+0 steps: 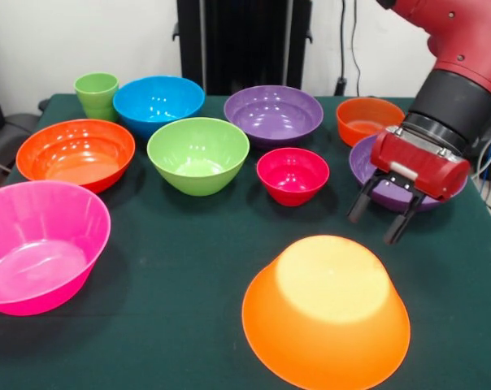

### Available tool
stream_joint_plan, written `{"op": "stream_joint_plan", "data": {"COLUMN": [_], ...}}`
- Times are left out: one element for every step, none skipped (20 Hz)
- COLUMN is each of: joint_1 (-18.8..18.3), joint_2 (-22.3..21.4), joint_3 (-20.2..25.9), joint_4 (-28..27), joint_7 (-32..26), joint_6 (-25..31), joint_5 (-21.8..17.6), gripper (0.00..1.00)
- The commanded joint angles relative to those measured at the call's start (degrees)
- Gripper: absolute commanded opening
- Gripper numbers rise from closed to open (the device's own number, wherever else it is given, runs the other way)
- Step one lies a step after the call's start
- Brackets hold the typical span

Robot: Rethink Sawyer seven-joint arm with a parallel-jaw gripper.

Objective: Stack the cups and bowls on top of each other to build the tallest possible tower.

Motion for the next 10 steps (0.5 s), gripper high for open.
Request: {"op": "stream_joint_plan", "data": {"joint_1": [0.09,0.11,0.13,0.05,0.06,0.05,0.02,0.05,0.01,-0.13], "joint_2": [4.50,4.99,5.48,5.73,6.27,6.87,7.35,8.27,9.00,9.74], "joint_3": [2.12,1.52,0.92,0.53,-0.24,-0.91,-1.56,-2.54,-3.49,-4.32], "joint_4": [-6.76,-7.35,-7.94,-8.35,-8.89,-9.58,-10.16,-11.13,-11.89,-12.75], "joint_7": [17.46,18.22,18.99,19.61,20.40,21.30,22.13,23.34,24.44,25.49], "joint_6": [9.12,9.60,10.09,10.49,11.07,11.67,12.30,13.14,13.92,14.56], "joint_5": [2.23,2.26,2.29,2.24,2.19,2.17,2.10,2.16,2.14,2.14], "gripper": [1.00,1.00,1.00,1.00,1.00,1.00,1.00,1.00,1.00,1.00]}}
